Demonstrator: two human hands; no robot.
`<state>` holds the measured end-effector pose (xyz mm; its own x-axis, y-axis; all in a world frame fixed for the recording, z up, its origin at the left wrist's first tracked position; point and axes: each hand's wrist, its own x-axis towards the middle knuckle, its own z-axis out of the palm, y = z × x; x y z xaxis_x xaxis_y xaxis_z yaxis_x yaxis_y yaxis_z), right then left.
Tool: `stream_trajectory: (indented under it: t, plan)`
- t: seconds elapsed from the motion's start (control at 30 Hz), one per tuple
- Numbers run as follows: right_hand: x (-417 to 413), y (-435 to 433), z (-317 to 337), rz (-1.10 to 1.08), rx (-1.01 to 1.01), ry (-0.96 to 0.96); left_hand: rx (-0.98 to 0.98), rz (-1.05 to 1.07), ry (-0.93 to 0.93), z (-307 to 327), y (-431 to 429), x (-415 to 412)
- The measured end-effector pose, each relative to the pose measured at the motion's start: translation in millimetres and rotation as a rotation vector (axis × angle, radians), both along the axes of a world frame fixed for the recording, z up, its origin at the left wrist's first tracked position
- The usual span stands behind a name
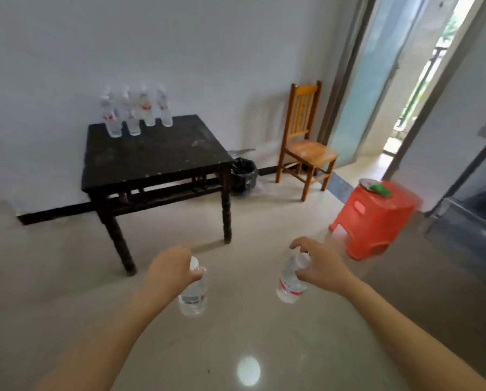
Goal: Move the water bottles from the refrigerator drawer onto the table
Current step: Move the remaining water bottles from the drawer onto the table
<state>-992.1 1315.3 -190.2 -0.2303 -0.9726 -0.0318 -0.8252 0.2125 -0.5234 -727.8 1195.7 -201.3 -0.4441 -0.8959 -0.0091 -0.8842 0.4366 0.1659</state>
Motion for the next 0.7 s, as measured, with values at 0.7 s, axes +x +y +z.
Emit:
stream_trajectory:
  t: [0.7]
  plan:
    - [356,-145,-16,0.466,0.067,-0.017,-0.017,0.593,0.274,-18,8,399]
